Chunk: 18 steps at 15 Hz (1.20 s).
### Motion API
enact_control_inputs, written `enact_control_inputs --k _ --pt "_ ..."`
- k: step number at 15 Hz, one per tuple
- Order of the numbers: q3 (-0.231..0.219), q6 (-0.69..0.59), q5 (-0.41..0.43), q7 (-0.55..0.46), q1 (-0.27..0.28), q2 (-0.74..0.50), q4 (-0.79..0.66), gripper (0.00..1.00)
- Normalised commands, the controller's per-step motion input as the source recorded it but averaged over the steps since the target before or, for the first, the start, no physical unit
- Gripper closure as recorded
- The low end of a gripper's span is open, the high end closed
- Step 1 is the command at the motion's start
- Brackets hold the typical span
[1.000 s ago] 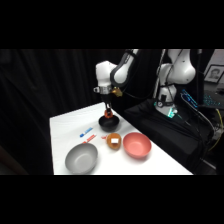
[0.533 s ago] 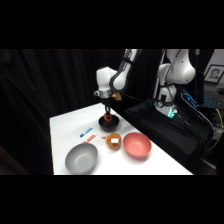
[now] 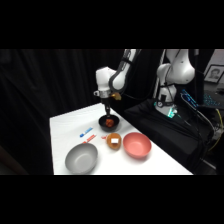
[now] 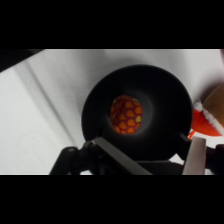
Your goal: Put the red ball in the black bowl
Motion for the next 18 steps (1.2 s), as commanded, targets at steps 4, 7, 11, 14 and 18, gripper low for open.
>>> enact_control_inputs --k 4,7,11,14,18 --pt "-0.021 -0.35 -0.118 -0.12 -0.022 -0.29 0.05 0.0" --pt "-0.036 -0.41 -0.084 -0.14 -0.018 -0.3 0.1 0.0" --pt "-0.063 -0.41 -0.161 -0.07 -0.007 -0.3 0.15 0.0" --pt "-0.051 -0.34 -0.17 -0.04 0.004 -0.23 0.16 0.0" --pt "-0.046 -0.27 -0.138 -0.07 0.005 -0.22 0.14 0.0"
